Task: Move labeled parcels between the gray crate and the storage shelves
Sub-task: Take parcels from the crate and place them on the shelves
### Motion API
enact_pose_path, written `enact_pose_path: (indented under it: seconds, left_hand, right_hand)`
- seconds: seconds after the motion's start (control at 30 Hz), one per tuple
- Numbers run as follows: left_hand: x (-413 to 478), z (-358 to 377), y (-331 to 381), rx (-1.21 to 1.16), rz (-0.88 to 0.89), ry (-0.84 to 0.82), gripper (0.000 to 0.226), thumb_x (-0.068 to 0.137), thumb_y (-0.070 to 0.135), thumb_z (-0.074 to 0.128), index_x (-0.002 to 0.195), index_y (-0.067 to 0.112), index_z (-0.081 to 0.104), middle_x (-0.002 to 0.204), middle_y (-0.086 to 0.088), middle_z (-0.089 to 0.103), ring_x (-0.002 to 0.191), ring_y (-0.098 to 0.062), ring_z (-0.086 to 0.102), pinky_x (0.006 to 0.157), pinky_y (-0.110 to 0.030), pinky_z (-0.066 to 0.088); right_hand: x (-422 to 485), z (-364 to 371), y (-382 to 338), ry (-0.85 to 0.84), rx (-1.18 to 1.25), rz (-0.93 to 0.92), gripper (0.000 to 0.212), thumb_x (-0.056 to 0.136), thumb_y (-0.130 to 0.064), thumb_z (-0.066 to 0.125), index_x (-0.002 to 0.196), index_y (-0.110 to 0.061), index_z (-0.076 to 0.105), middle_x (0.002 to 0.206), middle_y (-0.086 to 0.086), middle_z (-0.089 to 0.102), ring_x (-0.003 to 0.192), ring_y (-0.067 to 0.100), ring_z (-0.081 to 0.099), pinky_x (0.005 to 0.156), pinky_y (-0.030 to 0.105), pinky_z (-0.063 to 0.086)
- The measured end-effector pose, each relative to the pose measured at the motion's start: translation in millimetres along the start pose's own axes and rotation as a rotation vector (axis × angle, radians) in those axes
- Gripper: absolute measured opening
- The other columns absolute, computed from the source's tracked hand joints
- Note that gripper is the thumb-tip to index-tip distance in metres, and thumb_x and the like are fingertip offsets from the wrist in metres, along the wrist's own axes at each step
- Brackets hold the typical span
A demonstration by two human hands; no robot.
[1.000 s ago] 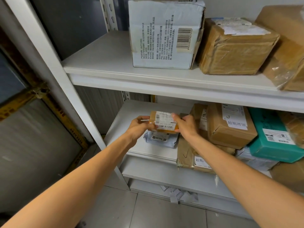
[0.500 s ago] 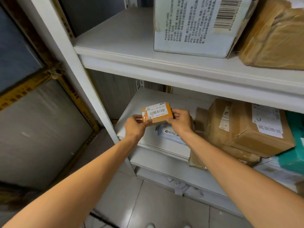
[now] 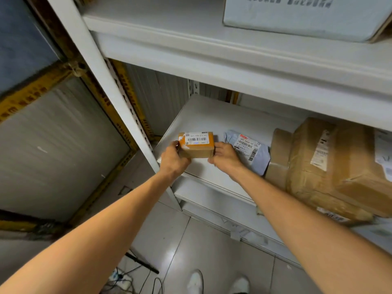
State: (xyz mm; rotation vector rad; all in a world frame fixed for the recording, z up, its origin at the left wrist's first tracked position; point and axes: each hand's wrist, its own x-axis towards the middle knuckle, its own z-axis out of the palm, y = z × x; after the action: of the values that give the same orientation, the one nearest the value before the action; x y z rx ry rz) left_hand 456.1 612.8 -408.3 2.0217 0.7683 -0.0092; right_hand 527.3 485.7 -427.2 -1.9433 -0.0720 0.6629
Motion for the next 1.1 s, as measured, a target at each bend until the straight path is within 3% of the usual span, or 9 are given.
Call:
enact_pose_path:
  seconds: [0.13,0.23,0.33,0.5,0.6,0.77,0.83,0.93,1.1]
  left_hand:
    - [2,-5,1,0.016,-0.016,-0.069,0.069,0.082,-0.003,0.066,0.144,0.009,0.038,0.139,-0.009,0.052,0.128,-0.027,0.049,0.107,-0.034,0.038]
    - [-1,-5,3,0.083,0.089,0.042,0.057,0.082,0.000,0.066,0.135,0.009,0.047,0.133,-0.009,0.055,0.124,-0.026,0.052,0.103,-0.034,0.042]
    - [-8,2,10,0.195,0.228,0.133,0.050,0.078,0.003,0.067,0.126,0.008,0.052,0.127,-0.011,0.052,0.116,-0.027,0.051,0.099,-0.034,0.043]
    - [-15,34,43,0.594,0.418,-0.044,0.035,0.086,0.029,0.064,0.118,0.017,0.057,0.121,-0.006,0.059,0.116,-0.026,0.052,0.102,-0.038,0.023]
    - [-8,62,59,0.634,0.439,-0.213,0.048,0.085,0.020,0.065,0.129,0.008,0.051,0.130,-0.013,0.054,0.120,-0.031,0.049,0.103,-0.034,0.034]
    - [9,95,74,0.676,0.412,-0.282,0.052,0.089,0.006,0.054,0.139,0.005,0.039,0.137,-0.021,0.045,0.123,-0.036,0.049,0.103,-0.037,0.041]
    - [16,104,71,0.707,0.358,-0.309,0.052,0.092,0.009,0.052,0.141,0.005,0.036,0.138,-0.022,0.044,0.124,-0.038,0.048,0.103,-0.040,0.042]
    - [25,115,60,0.713,0.290,-0.313,0.051,0.093,0.019,0.053,0.140,0.007,0.038,0.137,-0.021,0.045,0.123,-0.037,0.049,0.102,-0.039,0.042]
    - [31,121,59,0.537,0.173,-0.269,0.047,0.091,0.015,0.062,0.131,0.002,0.040,0.126,-0.018,0.056,0.116,-0.035,0.056,0.096,-0.039,0.049]
  right_hand:
    - [-6,-4,-5,-0.013,-0.045,-0.008,0.051,0.079,0.017,0.061,0.127,0.001,0.054,0.126,0.014,0.062,0.107,0.023,0.059,0.081,0.027,0.047]
    - [-16,-7,-9,0.058,-0.059,-0.023,0.054,0.083,0.020,0.052,0.134,0.005,0.046,0.133,0.017,0.055,0.125,0.029,0.051,0.096,0.025,0.040]
    - [-32,-25,-3,0.186,-0.182,-0.068,0.048,0.084,0.013,0.047,0.131,0.000,0.049,0.131,0.020,0.055,0.124,0.034,0.051,0.102,0.032,0.041]
    - [-67,-80,8,0.326,-0.482,0.014,0.046,0.084,0.006,0.054,0.129,-0.002,0.050,0.131,0.018,0.055,0.123,0.034,0.051,0.095,0.034,0.045]
    - [-71,-100,17,0.348,-0.520,0.120,0.047,0.086,0.004,0.055,0.133,-0.002,0.047,0.134,0.018,0.054,0.123,0.034,0.052,0.090,0.032,0.046]
    - [-54,-106,26,0.407,-0.410,0.142,0.039,0.085,0.004,0.053,0.121,-0.010,0.055,0.124,0.015,0.057,0.114,0.028,0.055,0.088,0.027,0.045]
    - [-49,-98,27,0.376,-0.355,0.191,0.041,0.086,0.002,0.055,0.126,-0.006,0.054,0.132,0.016,0.055,0.121,0.029,0.054,0.091,0.026,0.044]
    - [-41,-81,36,0.354,-0.303,0.267,0.019,0.085,-0.003,0.063,0.103,-0.007,0.059,0.125,0.018,0.060,0.113,0.030,0.060,0.081,0.028,0.050]
    - [-34,-73,40,0.490,-0.139,0.304,0.047,0.083,-0.004,0.073,0.126,-0.001,0.053,0.125,0.012,0.060,0.115,0.030,0.058,0.077,0.025,0.049]
